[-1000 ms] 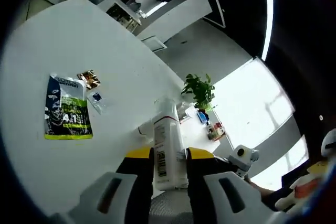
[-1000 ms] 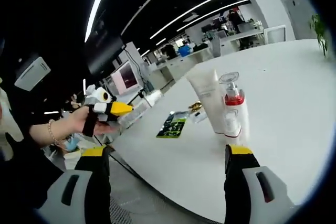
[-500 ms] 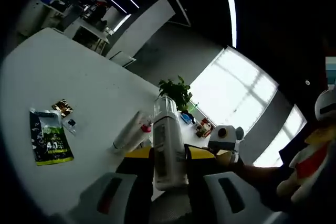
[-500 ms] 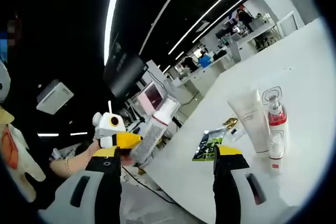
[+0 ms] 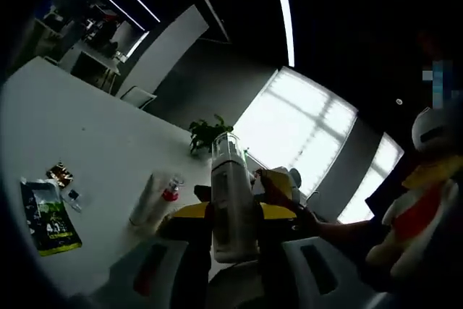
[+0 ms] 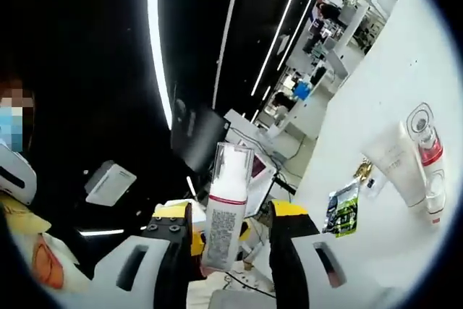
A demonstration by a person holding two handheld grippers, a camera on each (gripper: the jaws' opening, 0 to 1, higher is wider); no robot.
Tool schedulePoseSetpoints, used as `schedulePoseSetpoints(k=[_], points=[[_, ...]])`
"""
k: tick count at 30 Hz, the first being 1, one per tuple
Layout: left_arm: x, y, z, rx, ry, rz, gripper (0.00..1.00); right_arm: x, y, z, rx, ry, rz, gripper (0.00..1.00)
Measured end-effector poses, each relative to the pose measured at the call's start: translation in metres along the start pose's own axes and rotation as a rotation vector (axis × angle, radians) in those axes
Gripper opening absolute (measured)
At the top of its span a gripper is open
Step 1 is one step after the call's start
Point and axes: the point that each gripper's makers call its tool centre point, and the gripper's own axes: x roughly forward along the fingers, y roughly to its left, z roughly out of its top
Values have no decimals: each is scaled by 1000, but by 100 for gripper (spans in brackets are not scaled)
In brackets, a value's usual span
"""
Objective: Arrange the skincare products in the storage area until every visible bottle or jar stands upright without overlapping.
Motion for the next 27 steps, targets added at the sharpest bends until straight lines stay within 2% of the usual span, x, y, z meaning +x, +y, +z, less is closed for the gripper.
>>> schedulePoseSetpoints(k=[7,11,16,18,21,24,25,26,27], points=[[5,3,3,27,-5,19,18,1,-5,2,-6,-3,-21,25],[7,6,3,49,2,37,18,2,-5,3,-36,-6,-46,22],[10,10,0,156,42,87,19,1,-9,4,-100,6,-112,20],[11,13,-3,188,67,120,19,1,-11,3,-127,19,-158,19],[13,23,-2,292,96,241,18,-1,-21,6,-198,14,-266,19],[16,24,0,301,87,294,17,-4,-27,13,-233,-13,-322,19],[15,30,3,363,86,345,18,-4,-24,13,-235,-19,-338,19],[16,28,2,391,101,360,19,-5,-25,13,-241,-16,-360,19],[15,30,3,428,113,404,20,-7,-28,13,-263,-10,-397,19]])
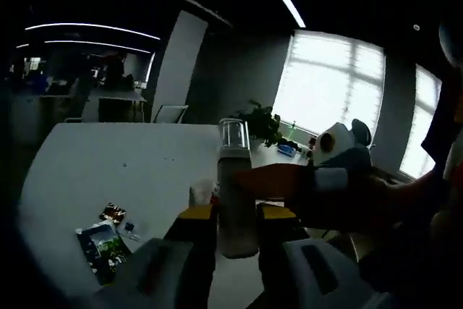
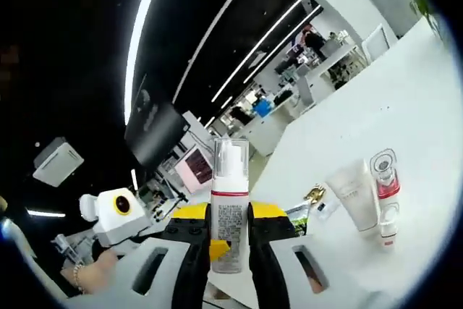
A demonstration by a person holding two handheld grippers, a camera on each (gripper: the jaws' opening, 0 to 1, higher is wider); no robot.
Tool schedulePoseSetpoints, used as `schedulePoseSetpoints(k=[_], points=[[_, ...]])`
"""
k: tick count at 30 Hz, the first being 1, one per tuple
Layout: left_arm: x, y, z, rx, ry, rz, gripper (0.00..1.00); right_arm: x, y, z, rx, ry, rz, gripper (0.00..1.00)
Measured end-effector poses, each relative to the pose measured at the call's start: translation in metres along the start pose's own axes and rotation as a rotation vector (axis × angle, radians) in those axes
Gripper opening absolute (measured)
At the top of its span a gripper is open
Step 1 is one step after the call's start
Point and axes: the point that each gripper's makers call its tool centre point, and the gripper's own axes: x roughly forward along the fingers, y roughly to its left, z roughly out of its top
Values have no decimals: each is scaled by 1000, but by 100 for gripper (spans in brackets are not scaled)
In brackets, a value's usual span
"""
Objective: Arrange the skincare products in the storage area until every visible bottle or jar stands upright without overlapping.
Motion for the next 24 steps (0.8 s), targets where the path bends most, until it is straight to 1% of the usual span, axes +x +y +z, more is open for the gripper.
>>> schedulePoseSetpoints(k=[2,3,4,5,6,7,8,9,10,13,14,16,18,19,20,21,23,24], points=[[1,-6,0,36,21,21,21,1,-2,-1,-48,4,-27,19],[2,-7,1,49,18,32,21,1,1,-2,-42,8,-24,19],[3,-8,1,52,19,47,22,0,8,-3,-57,7,-28,19],[5,-11,0,54,25,44,22,0,10,-3,-69,4,-30,19],[5,-6,-1,81,36,83,22,-1,13,-2,-98,-10,-38,19],[6,-8,0,89,23,92,22,-1,14,-1,-115,-13,-47,19],[6,-9,0,92,24,97,22,-1,17,-2,-133,-15,-47,19],[6,-7,0,94,24,110,20,-1,14,0,-167,-20,-66,19],[4,-3,0,103,20,122,20,-1,17,-1,-159,-11,-58,19],[-1,-5,1,56,17,78,19,-4,19,-1,-178,7,-42,19],[-2,-5,1,51,14,65,19,-4,21,-1,-182,9,-31,20],[-5,-9,2,35,15,30,18,-6,24,-2,-177,18,-3,20],[-7,-16,5,-9,1,-20,18,-6,28,-1,-182,19,33,21],[-10,-18,6,-52,-8,-63,18,-7,30,0,-176,21,52,21],[-11,-19,8,-92,-24,-97,18,-7,36,2,-145,18,95,22],[-14,-22,10,-125,-35,-144,18,-7,40,3,-135,24,125,22],[-21,-24,15,-217,-57,-251,18,-9,49,6,-153,43,209,23],[-25,-27,18,-246,-71,-305,18,-12,58,8,-152,53,278,24]])
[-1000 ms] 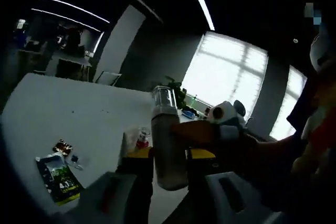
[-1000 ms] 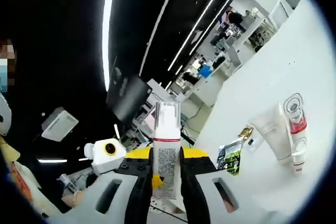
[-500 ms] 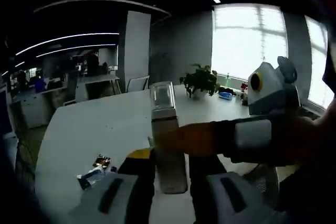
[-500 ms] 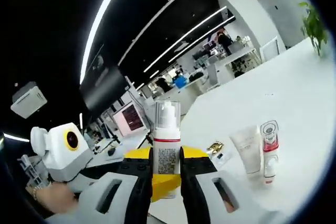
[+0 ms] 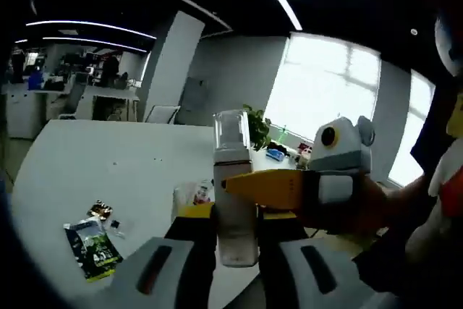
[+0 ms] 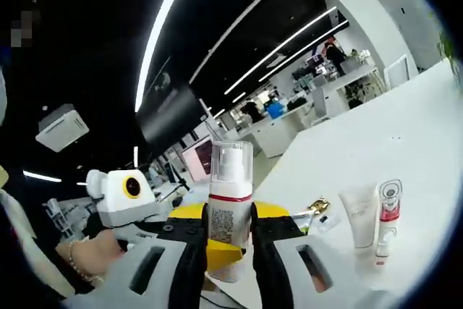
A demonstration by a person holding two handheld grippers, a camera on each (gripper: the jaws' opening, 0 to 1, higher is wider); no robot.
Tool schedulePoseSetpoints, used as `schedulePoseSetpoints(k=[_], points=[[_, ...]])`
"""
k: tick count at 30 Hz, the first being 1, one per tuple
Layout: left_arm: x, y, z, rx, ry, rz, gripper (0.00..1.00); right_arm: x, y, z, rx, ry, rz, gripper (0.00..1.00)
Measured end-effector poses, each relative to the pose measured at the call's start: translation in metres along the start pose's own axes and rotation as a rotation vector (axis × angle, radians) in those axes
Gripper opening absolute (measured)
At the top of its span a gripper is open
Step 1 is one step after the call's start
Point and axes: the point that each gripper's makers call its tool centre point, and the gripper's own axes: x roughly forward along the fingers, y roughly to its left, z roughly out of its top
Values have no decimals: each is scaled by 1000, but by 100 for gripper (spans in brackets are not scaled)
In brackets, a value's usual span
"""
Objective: Arrange the skincare products in the storage area until every visible bottle or jar stands upright without overlapping.
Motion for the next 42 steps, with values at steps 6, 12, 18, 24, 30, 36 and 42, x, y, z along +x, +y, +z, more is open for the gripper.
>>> schedulePoseSetpoints(k=[6,12,18,24,30,36,42], points=[[-19,-26,10,-33,2,-252,18,-8,33,8,-9,60,260,22],[-26,-46,10,-29,42,-384,18,-13,53,10,-14,99,388,20],[-25,-50,10,-40,46,-437,18,-12,59,9,-33,92,411,21],[-21,-48,5,-35,68,-458,18,-8,56,5,-53,105,363,21],[-2,0,3,34,80,-179,24,-1,5,8,-132,94,31,20],[10,7,-8,242,169,13,25,5,-6,22,-181,31,-122,20],[14,26,2,445,162,332,32,9,-22,10,-315,97,-285,20]])
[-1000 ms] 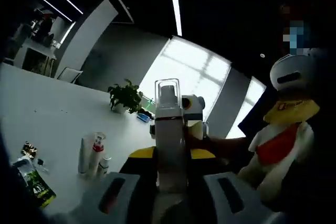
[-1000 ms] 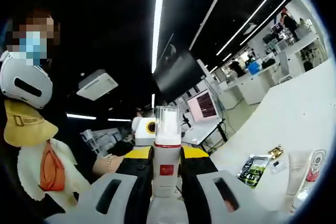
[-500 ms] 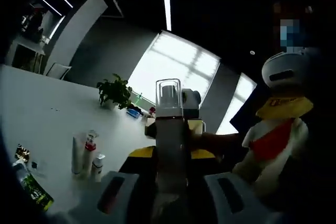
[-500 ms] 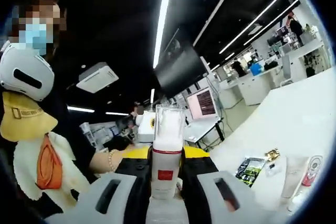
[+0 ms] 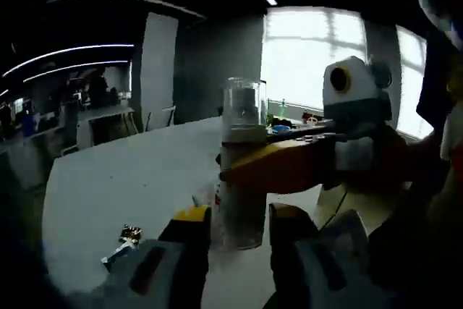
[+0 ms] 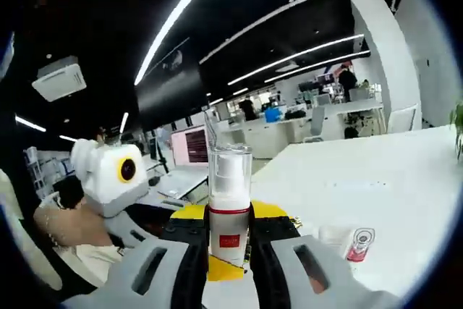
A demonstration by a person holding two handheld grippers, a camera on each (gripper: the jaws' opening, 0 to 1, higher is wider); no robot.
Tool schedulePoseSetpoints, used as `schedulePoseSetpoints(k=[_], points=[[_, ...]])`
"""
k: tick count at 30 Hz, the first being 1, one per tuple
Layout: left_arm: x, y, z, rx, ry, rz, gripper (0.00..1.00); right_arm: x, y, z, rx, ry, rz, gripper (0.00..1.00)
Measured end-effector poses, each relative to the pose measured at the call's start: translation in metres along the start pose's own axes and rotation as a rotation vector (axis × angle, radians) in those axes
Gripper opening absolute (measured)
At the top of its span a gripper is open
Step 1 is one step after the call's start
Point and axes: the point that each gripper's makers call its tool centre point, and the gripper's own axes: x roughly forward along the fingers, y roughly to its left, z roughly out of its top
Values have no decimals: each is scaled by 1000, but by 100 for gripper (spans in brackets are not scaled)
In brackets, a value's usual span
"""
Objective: Arrange the skincare products in the storage area until every visible bottle or jar stands upright without overlapping.
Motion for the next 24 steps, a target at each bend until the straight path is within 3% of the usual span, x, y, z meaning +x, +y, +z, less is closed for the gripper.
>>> schedulePoseSetpoints(k=[1,3,6,11,15,18,20,24], points=[[0,4,-1,18,11,49,33,2,1,0,-3,-7,-5,20],[0,4,-2,42,3,84,33,2,0,0,2,-7,-22,20],[3,-3,-5,50,4,79,32,2,-1,-1,0,-6,-34,20],[3,10,-8,103,21,168,25,2,2,-3,5,-5,-30,20],[5,3,-10,-28,4,59,23,-2,-3,-5,35,-10,-16,20],[3,-1,-10,-134,-23,-26,23,-4,5,-3,25,-3,92,21],[2,-10,-5,-210,-56,-124,23,-6,9,0,-2,-7,169,22],[-13,-29,12,-344,-133,-395,23,-21,23,14,-2,-27,379,23]])
